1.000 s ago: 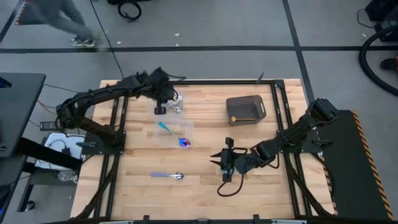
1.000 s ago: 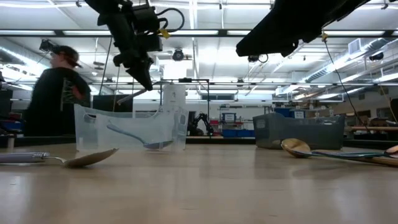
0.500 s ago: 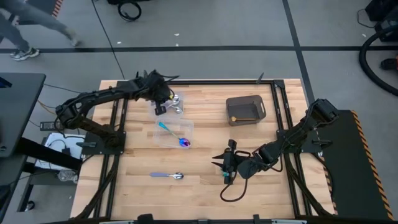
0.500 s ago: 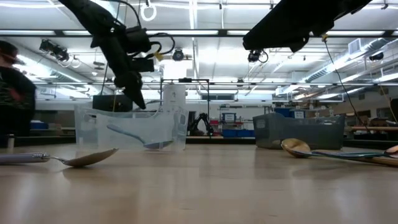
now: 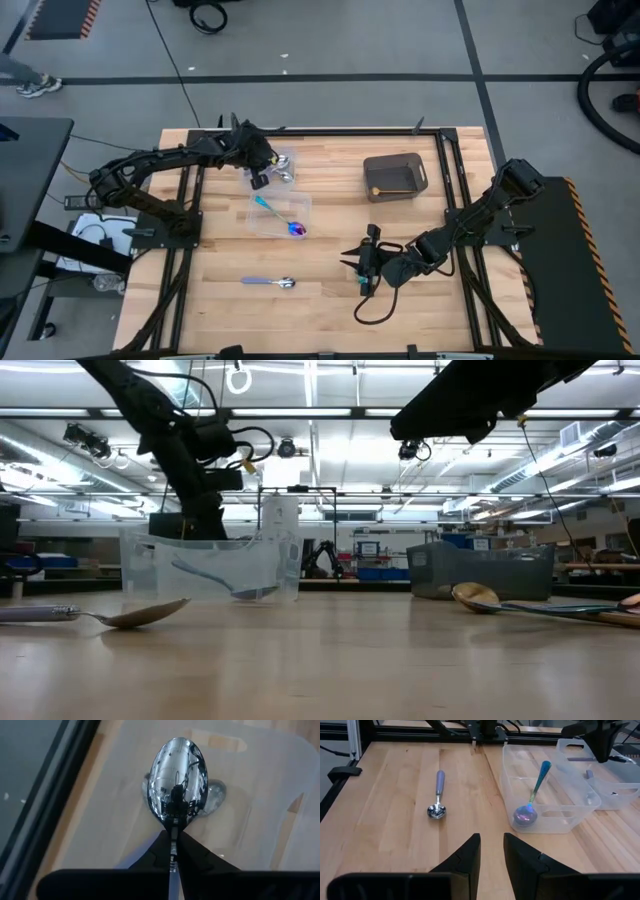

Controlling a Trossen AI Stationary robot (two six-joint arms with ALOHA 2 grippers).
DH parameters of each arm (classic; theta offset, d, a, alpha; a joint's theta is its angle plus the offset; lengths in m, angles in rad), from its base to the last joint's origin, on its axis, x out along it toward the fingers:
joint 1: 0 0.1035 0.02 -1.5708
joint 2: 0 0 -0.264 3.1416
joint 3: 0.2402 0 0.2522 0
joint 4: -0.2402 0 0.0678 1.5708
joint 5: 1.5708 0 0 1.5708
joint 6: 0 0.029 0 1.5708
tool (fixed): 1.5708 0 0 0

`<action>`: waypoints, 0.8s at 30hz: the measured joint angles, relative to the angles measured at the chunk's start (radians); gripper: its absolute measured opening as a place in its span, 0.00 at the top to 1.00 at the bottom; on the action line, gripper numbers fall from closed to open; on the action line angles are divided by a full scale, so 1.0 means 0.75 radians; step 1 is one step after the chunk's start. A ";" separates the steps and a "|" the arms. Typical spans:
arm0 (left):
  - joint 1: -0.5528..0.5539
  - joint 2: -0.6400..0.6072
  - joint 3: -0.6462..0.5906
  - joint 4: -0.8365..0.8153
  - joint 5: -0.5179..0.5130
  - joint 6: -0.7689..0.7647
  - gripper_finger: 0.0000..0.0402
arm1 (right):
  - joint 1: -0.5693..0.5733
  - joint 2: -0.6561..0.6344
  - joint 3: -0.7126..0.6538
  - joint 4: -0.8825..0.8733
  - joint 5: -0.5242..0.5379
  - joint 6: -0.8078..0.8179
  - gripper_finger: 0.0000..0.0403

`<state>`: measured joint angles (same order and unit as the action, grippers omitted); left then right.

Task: Sort silverware by color (type)
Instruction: Put the purple spoon into the top transparent bin, then put the blue spoon into the bottom transparent bin

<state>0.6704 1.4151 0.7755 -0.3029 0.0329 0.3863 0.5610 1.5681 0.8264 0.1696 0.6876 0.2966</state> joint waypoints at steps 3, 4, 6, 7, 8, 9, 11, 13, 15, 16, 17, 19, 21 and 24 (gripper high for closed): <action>0.000 0.000 -0.018 0.001 0.001 -0.013 0.93 | 0.000 0.000 0.000 0.000 0.000 -0.001 0.76; 0.000 0.000 -0.020 -0.003 0.000 -0.014 0.92 | 0.000 0.000 0.000 -0.001 0.000 -0.002 0.76; 0.000 0.000 -0.020 -0.009 0.000 -0.028 0.90 | 0.000 0.000 0.000 -0.001 0.000 -0.002 0.76; 0.000 0.000 -0.020 -0.007 0.000 -0.045 0.89 | 0.000 0.000 0.000 -0.001 0.000 -0.002 0.76; 0.000 0.000 -0.020 -0.007 0.000 -0.055 0.88 | 0.000 0.000 0.000 -0.001 0.000 -0.002 0.76; 0.000 0.000 -0.020 -0.007 0.000 -0.068 0.87 | 0.000 0.000 0.000 -0.001 0.000 -0.002 0.76; 0.000 0.000 -0.020 -0.007 -0.001 -0.089 0.84 | 0.000 0.000 0.000 -0.001 0.000 -0.003 0.76; 0.000 -0.001 -0.020 -0.009 -0.003 -0.099 0.82 | 0.000 0.000 0.000 -0.001 0.000 -0.003 0.76; 0.000 -0.001 -0.018 -0.011 -0.005 -0.110 0.79 | 0.000 0.000 0.000 -0.001 0.000 -0.004 0.76; 0.000 -0.001 -0.013 -0.019 -0.006 -0.110 0.78 | 0.000 0.000 0.000 -0.001 0.000 -0.005 0.76; 0.000 -0.002 -0.003 -0.029 -0.005 -0.111 0.77 | -0.001 0.000 0.000 -0.001 0.000 -0.010 0.76; -0.003 -0.005 0.033 -0.064 -0.002 -0.104 0.75 | -0.002 0.000 0.000 -0.001 0.000 -0.014 0.76; -0.017 -0.005 0.071 -0.099 0.007 -0.090 0.75 | -0.002 0.000 0.000 -0.006 0.001 -0.015 0.76; -0.065 -0.005 0.110 -0.111 0.011 -0.090 0.75 | -0.004 0.000 0.000 -0.011 0.001 -0.014 0.76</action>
<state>0.6214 1.4117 0.8582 -0.3860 0.0413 0.3184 0.5577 1.5681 0.8262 0.1613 0.6880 0.2858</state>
